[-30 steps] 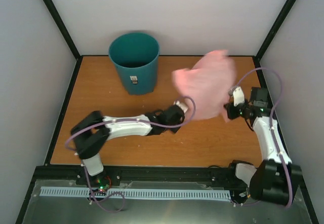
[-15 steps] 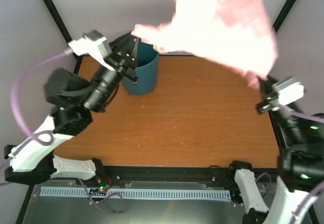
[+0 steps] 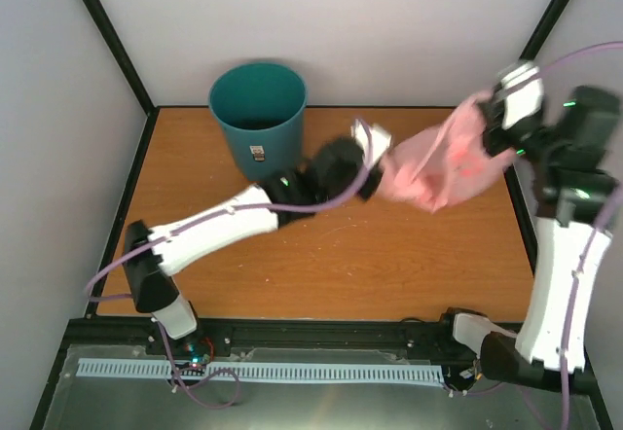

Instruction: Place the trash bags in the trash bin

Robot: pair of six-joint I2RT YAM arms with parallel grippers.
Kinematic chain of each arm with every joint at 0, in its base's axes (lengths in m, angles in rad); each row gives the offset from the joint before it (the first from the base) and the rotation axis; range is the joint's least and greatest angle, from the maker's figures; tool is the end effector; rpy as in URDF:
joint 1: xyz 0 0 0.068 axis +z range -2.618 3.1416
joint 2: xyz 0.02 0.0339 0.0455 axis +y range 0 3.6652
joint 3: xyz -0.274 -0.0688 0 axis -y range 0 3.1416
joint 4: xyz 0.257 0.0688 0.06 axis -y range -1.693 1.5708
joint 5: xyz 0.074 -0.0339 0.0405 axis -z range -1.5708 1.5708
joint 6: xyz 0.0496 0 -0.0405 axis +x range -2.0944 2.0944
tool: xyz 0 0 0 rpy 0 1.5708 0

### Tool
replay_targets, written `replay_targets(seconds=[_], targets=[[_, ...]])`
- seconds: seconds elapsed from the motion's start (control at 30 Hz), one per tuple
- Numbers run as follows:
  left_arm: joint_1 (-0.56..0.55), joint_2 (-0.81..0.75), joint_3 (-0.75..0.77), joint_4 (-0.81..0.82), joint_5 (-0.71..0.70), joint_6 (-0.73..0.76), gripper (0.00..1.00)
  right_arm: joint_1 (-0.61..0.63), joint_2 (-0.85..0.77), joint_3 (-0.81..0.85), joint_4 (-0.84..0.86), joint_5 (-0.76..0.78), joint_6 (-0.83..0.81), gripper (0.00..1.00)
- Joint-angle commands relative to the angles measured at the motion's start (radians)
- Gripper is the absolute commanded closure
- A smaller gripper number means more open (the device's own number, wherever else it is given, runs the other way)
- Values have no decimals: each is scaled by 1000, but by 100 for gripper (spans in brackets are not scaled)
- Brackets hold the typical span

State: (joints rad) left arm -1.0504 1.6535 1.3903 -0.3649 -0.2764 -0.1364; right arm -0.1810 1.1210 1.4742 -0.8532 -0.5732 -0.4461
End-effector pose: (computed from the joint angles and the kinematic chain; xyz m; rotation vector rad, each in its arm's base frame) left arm 0.2131 -0.3446 0.3061 0.8272 2.0341 -0.3717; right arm 0.2240 -0.0136 0.4500 -0.5989 1.8981 0.1909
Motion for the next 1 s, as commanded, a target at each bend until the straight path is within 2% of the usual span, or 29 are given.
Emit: replay_targets(seconds=[0.0, 0.03, 0.07, 0.1, 0.17, 0.23, 0.3, 0.4, 0.53, 0.8, 0.83, 0.97], targets=[[-67, -83, 724, -88, -50, 170, 99, 0, 5, 691, -169, -21, 38, 97], [-86, -64, 809, -110, -17, 183, 99, 1, 17, 776, -182, -14, 43, 97], [-94, -55, 840, -122, 18, 174, 99, 0, 7, 772, -169, -8, 49, 97], [-95, -59, 809, -115, 37, 161, 99, 1, -28, 695, -130, -9, 58, 97], [-95, -96, 602, -47, -1, 150, 99, 0, -129, 384, -9, -24, 64, 97], [-78, -127, 304, 71, -68, 117, 99, 1, -217, 16, 127, -6, 63, 97], [-29, -125, 44, 148, 0, 19, 99, 0, -246, -299, 221, 20, 13, 97], [1, -106, -183, 235, 95, -83, 99, 1, -221, -597, 301, 81, -79, 97], [0, -124, -322, 291, 105, -112, 99, 0, -239, -704, 263, 67, -138, 97], [0, -137, -402, 328, 102, -142, 99, 0, -342, -762, 164, 72, -224, 97], [0, -139, -410, 331, 104, -151, 99, 0, -343, -766, 144, 71, -242, 95], [0, -166, -456, 369, 114, -180, 99, 0, -345, -778, 88, 137, -282, 64]])
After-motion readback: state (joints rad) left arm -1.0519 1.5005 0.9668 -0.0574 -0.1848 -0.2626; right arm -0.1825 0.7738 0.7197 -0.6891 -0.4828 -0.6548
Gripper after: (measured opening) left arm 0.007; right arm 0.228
